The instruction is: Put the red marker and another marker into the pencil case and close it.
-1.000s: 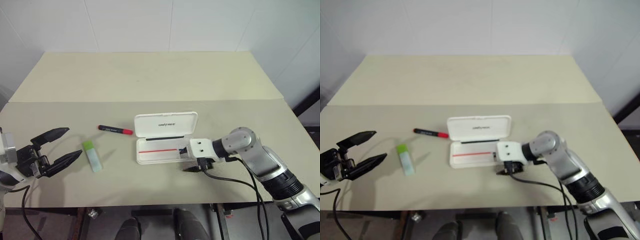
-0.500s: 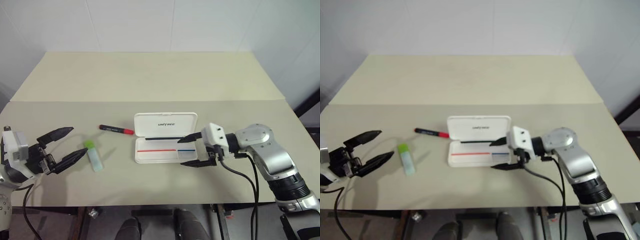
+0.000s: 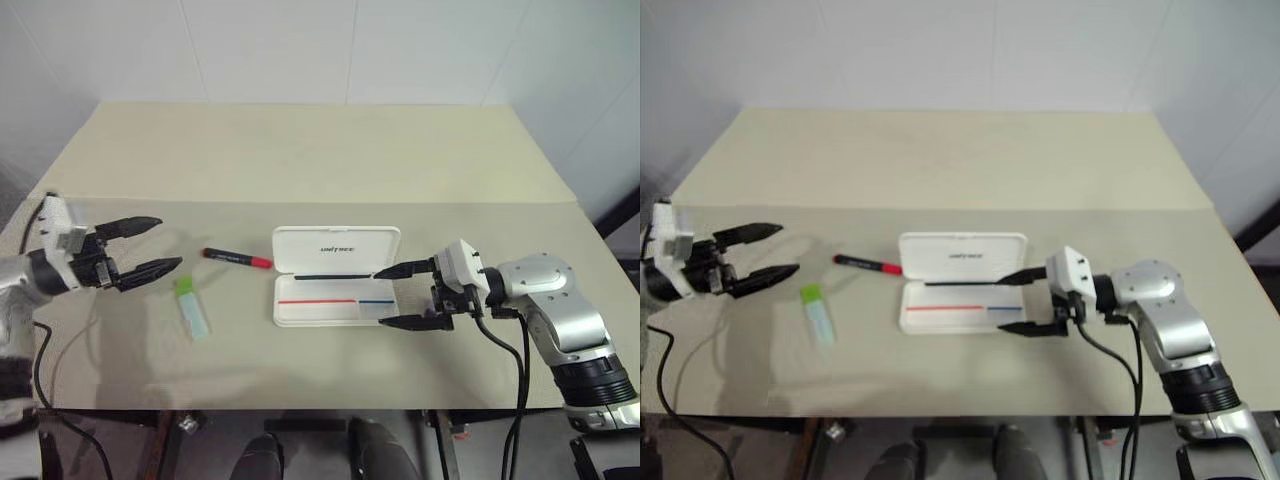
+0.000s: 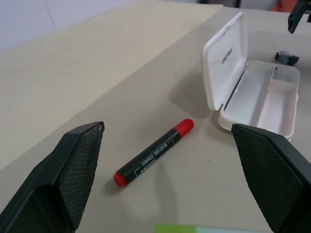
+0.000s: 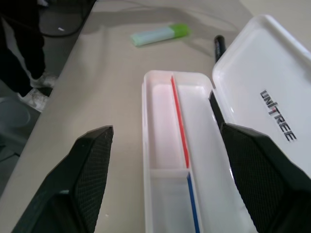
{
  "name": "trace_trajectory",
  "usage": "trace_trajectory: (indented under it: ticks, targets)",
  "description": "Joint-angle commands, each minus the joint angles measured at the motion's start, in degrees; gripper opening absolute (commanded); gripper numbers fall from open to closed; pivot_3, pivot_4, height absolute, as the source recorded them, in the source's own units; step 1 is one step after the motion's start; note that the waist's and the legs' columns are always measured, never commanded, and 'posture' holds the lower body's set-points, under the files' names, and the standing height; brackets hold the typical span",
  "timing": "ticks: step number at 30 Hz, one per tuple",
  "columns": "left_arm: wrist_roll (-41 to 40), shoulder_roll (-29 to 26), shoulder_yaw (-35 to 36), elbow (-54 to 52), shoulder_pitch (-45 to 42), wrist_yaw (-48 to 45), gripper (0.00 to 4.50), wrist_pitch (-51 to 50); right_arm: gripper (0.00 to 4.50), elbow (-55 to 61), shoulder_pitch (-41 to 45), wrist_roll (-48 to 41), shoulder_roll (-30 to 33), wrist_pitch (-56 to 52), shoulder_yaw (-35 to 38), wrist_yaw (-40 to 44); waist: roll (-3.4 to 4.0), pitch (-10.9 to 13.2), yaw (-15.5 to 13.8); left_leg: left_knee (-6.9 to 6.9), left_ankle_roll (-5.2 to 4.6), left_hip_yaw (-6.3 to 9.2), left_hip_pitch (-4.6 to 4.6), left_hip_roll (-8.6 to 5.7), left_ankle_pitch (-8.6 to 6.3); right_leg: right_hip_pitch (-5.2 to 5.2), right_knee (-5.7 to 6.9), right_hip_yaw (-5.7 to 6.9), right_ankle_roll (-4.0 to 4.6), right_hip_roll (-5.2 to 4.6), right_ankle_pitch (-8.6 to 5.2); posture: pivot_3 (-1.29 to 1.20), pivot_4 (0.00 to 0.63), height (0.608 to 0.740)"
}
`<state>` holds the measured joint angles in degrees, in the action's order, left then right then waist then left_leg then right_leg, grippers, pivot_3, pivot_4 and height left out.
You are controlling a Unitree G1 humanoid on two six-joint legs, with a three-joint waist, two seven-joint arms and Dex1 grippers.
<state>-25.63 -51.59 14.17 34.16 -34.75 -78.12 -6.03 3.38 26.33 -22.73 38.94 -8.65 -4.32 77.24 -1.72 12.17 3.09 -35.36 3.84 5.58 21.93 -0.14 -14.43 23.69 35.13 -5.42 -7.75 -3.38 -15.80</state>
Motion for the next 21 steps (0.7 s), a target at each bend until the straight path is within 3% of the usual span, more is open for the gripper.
trace_trajectory:
  ticks: [1,9,21]
  targets:
    - [6.2,-1.0,-5.4,10.4,-7.2,-5.2,4.5,2.5,4.49,4.0,-1.7,-1.0,0.2,0.0,1.5,-2.0,0.0,0.0,0.1,0.0,0.0,0.0,0.02,0.0,0.0,0.01,0.0,0.0,-0.01,0.0,-0.01,0.0,0.15,0.74]
    - [19.1,2.9,-13.7,33.4,-24.3,-4.5,4.5,11.8,4.49,10.8,-7.5,-1.4,1.5,-2.2,3.4,-6.9,0.0,0.0,-0.3,-0.13,-0.02,0.09,0.23,-0.04,-0.01,0.07,0.0,0.07,-0.09,-0.02,-0.03,0.0,0.15,0.74]
    - [30.7,7.4,-18.6,40.7,-29.7,-0.3,4.5,20.1,4.49,18.3,-15.5,-5.6,5.7,-5.5,8.3,-8.6,-0.04,0.0,-0.8,-0.4,-0.04,0.11,0.26,-0.07,-0.02,0.05,0.21,0.06,-0.16,-0.04,-0.02,0.0,0.15,0.74]
